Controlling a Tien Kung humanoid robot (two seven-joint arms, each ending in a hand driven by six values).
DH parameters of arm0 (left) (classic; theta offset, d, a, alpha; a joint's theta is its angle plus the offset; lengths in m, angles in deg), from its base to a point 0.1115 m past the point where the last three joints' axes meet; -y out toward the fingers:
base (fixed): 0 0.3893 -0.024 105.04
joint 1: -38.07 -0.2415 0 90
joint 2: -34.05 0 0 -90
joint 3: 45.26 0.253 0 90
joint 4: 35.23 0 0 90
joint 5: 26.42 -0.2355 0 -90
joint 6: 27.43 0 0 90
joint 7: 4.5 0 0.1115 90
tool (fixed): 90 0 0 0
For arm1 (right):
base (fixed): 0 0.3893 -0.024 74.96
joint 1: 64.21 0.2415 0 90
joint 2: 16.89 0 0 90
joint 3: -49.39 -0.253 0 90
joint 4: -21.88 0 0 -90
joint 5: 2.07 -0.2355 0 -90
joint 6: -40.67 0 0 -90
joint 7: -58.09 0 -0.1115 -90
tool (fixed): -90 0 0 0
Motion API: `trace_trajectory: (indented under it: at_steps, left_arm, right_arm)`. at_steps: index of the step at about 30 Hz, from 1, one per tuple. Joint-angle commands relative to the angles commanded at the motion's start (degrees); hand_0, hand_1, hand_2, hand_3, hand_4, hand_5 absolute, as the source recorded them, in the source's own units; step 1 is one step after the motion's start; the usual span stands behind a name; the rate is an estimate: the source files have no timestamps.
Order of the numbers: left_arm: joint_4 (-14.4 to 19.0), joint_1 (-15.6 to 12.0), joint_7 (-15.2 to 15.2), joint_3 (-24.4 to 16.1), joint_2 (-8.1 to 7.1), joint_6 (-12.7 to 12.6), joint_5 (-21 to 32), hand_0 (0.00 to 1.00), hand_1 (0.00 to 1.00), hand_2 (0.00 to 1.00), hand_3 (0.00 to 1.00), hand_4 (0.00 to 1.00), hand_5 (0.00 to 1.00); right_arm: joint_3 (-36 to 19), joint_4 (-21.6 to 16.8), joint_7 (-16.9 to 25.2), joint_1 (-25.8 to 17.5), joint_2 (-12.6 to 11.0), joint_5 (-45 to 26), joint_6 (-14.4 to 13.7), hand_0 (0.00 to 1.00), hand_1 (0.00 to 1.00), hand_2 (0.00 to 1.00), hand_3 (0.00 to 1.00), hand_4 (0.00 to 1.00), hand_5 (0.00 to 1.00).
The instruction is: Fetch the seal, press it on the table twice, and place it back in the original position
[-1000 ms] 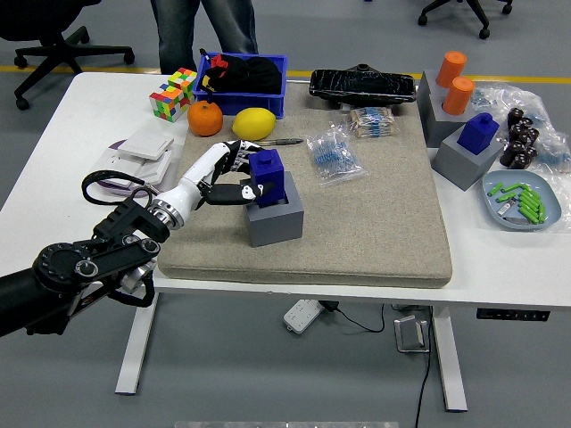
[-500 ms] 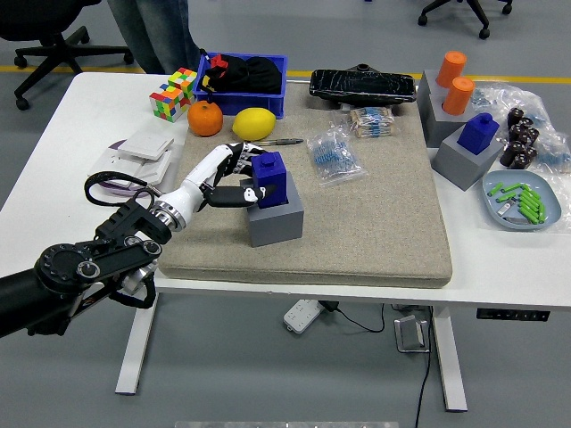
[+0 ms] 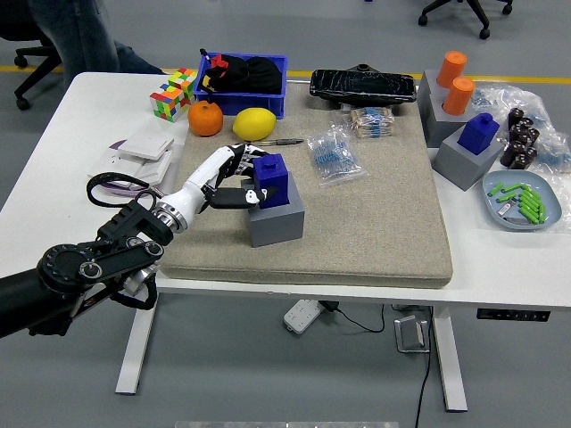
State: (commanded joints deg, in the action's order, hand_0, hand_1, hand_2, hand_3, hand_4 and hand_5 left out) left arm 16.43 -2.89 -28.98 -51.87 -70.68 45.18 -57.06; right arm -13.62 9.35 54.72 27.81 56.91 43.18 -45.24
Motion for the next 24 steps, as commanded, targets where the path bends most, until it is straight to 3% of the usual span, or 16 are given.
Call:
trace_trajectory:
  at_steps: [20, 21, 24]
  left_arm:
    - [-0.9, 0.0, 1.1, 0.2, 0.0, 1.5, -0.6, 0.671, 0.593, 0.526, 0.592, 0.682, 0.002]
    - [-1.0, 0.0, 1.0, 0.1, -0.02, 1.7, -0.4, 0.785, 0.716, 0.604, 0.622, 0.851, 0.002]
    - [-1.1, -0.1, 0.6, 0.0, -0.06, 2.0, -0.2, 0.785, 0.716, 0.604, 0.622, 0.851, 0.002]
  right_arm:
    - [0.0, 0.0, 0.0, 0.0, 0.0, 0.0, 0.0, 0.721, 0.681, 0.647, 0.614, 0.717, 0.515]
    - [-0.1, 0.0, 0.0, -0.1, 0.0, 0.0, 0.0, 0.721, 0.68, 0.647, 0.614, 0.717, 0.515]
    - [0.0, 0.0, 0.0, -0.1, 0.0, 0.0, 0.0, 0.721, 0.68, 0.647, 0.614, 0.717, 0.515]
